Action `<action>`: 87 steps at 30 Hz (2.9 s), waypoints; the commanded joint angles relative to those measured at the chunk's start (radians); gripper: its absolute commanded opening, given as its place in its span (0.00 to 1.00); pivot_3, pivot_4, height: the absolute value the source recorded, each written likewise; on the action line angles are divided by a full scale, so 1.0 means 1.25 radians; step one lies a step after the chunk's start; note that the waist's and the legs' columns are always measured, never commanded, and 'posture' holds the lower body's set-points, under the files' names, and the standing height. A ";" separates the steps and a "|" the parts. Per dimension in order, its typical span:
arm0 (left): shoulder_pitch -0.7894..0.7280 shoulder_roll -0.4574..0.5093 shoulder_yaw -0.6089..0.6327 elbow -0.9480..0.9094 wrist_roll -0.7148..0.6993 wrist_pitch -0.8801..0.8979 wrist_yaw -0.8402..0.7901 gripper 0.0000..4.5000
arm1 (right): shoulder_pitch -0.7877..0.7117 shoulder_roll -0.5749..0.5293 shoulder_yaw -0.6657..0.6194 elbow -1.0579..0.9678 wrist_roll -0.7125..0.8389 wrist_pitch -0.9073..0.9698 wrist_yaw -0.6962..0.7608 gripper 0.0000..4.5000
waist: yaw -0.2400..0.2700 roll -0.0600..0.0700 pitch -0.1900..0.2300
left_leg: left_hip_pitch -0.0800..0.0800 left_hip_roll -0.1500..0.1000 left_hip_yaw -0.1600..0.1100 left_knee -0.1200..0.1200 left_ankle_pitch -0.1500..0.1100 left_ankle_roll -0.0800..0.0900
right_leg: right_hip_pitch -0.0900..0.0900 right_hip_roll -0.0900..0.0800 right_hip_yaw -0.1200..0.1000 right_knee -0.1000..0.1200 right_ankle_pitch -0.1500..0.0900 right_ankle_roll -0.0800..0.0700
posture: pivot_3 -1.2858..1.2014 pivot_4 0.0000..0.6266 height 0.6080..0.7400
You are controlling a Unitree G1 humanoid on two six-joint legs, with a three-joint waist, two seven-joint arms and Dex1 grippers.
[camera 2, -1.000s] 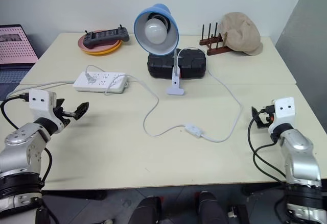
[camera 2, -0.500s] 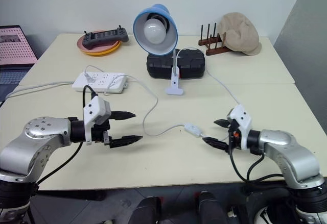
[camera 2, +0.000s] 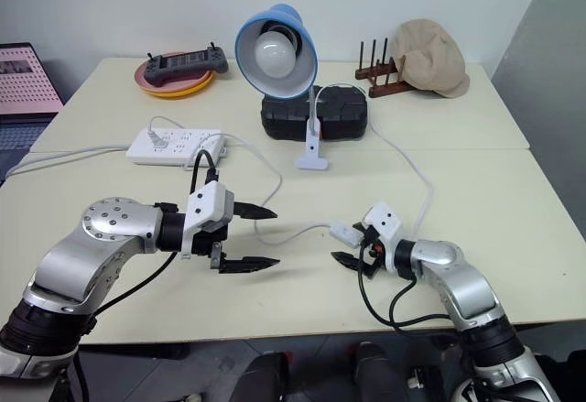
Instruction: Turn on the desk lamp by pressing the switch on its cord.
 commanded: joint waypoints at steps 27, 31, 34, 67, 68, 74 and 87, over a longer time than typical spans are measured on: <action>0.053 -0.014 0.061 -0.065 -0.064 0.067 0.080 1.00 | -0.008 0.004 -0.101 -0.039 0.054 0.010 0.020 0.24 | 0.001 0.000 0.000 | 0.000 0.000 0.000 0.000 0.000 0.000 | 0.000 0.000 0.000 0.001 0.000 0.000 | 0.52 0.24 1.00; 0.040 -0.161 0.181 -0.064 -0.314 0.331 0.275 1.00 | -0.034 0.022 -0.098 -0.055 -0.005 -0.082 -0.022 0.24 | 0.001 0.000 0.000 | 0.000 0.000 -0.001 0.001 0.000 0.000 | 0.000 0.000 0.000 0.002 0.000 0.000 | 0.52 0.24 1.00; 0.051 -0.341 0.249 -0.048 -0.549 0.452 0.505 1.00 | -0.060 0.051 -0.081 -0.060 -0.055 -0.178 -0.059 0.24 | 0.001 0.000 0.000 | 0.000 0.000 -0.002 0.002 0.000 0.000 | 0.000 0.001 -0.001 0.003 0.000 0.000 | 0.52 0.24 1.00; -0.055 -0.502 0.257 0.118 -0.826 0.477 0.774 1.00 | -0.044 0.040 -0.061 -0.149 -0.057 -0.246 0.003 0.24 | 0.008 -0.001 0.000 | 0.007 -0.001 -0.002 0.001 0.000 0.000 | 0.007 0.000 0.000 0.002 0.000 0.001 | 0.52 0.24 1.00; -0.058 -0.503 0.258 0.124 -0.826 0.473 0.773 1.00 | -0.043 0.041 -0.060 -0.153 -0.057 -0.244 0.001 0.24 | 0.008 -0.001 0.000 | 0.007 -0.001 -0.002 0.001 0.000 0.000 | 0.007 0.000 0.000 0.001 0.000 0.001 | 0.52 0.24 1.00; -0.067 -0.501 0.258 0.137 -0.826 0.470 0.766 0.80 | -0.036 0.038 -0.062 -0.164 -0.056 -0.238 -0.003 0.24 | 0.008 -0.001 0.000 | 0.007 -0.001 -0.002 0.001 0.000 0.000 | 0.007 0.000 0.000 0.001 0.000 0.000 | 0.52 0.24 1.00; -0.057 -0.491 0.255 0.138 -0.828 0.479 0.753 0.20 | -0.030 0.037 -0.059 -0.172 -0.057 -0.238 -0.006 0.24 | 0.008 -0.001 0.000 | 0.006 -0.001 -0.002 0.000 0.000 0.000 | 0.007 0.000 0.000 -0.001 0.000 0.000 | 0.52 0.24 1.00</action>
